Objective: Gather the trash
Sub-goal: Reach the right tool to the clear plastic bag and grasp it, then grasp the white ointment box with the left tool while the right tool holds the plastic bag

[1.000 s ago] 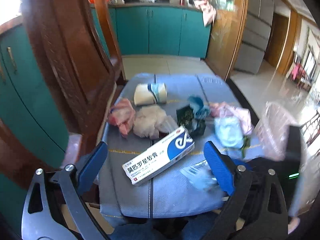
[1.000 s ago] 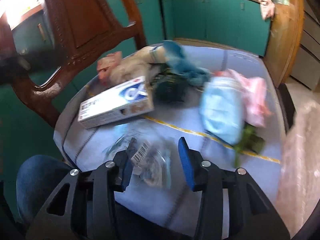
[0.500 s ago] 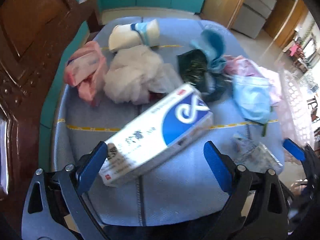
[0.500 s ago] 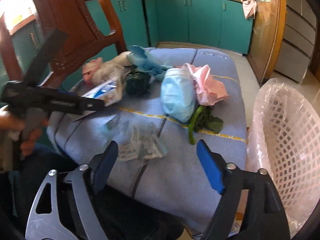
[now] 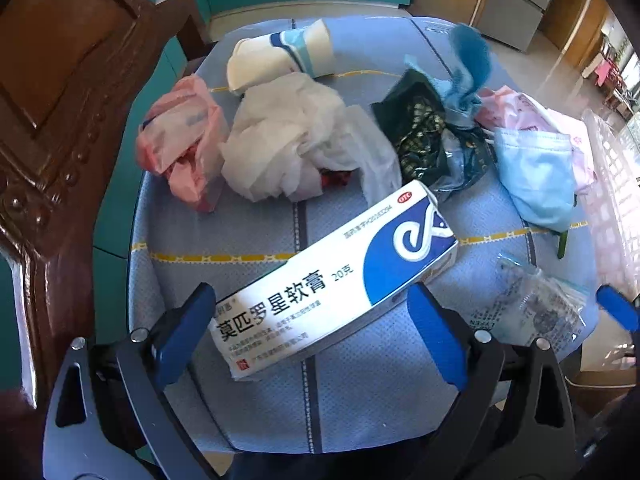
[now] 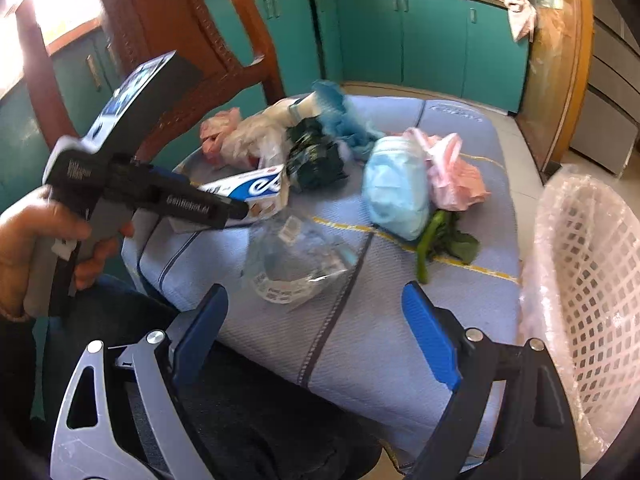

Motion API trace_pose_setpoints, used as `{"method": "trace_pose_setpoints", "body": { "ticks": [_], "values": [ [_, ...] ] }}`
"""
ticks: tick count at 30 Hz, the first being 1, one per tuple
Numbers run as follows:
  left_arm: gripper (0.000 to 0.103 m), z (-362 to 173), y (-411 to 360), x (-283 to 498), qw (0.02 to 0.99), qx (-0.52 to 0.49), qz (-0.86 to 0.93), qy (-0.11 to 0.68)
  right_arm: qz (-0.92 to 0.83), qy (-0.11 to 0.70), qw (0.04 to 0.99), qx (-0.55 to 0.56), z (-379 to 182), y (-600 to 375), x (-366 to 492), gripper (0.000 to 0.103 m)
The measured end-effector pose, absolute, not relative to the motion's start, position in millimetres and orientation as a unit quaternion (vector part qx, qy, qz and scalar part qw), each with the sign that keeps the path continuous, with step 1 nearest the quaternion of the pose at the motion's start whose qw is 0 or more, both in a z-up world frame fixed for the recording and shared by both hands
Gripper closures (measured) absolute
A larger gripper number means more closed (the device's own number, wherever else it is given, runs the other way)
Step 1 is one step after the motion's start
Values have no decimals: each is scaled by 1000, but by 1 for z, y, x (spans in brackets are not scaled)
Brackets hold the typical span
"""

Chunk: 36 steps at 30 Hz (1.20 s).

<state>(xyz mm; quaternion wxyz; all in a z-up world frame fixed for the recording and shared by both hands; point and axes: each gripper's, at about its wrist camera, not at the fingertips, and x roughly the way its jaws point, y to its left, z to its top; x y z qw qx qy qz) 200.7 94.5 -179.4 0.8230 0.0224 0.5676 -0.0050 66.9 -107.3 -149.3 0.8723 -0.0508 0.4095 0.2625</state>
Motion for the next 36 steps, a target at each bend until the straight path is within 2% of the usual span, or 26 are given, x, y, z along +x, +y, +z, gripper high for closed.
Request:
{"method": "trace_pose_setpoints", "body": {
  "ticks": [12,13,14,15,18,24,30,32,36],
  "values": [
    [7,-166,108,195,834,-1,-11,552,260,410,869,-98,-171,-63,94,17],
    [7,-166,109,197,834,0,-13,551,263,407,869,-98,-172,-62,94,20],
    [7,-165,109,196,834,1,-15,551,266,406,869,-98,-173,-61,95,33],
    [7,-166,108,197,834,4,-18,552,268,410,866,-98,-175,-58,96,41],
    [7,-170,105,199,830,19,-25,557,269,411,866,-92,-174,-61,95,53],
    [6,-181,90,202,816,63,-65,570,247,412,875,-65,-166,-89,87,54],
    [6,-193,74,202,800,154,-67,576,226,403,886,-46,-153,-119,79,54],
    [8,-191,73,201,801,154,-72,573,222,402,887,-45,-152,-124,78,54],
    [32,-187,77,197,804,117,-87,576,207,402,891,-49,-153,-128,78,54]
  ]
}}
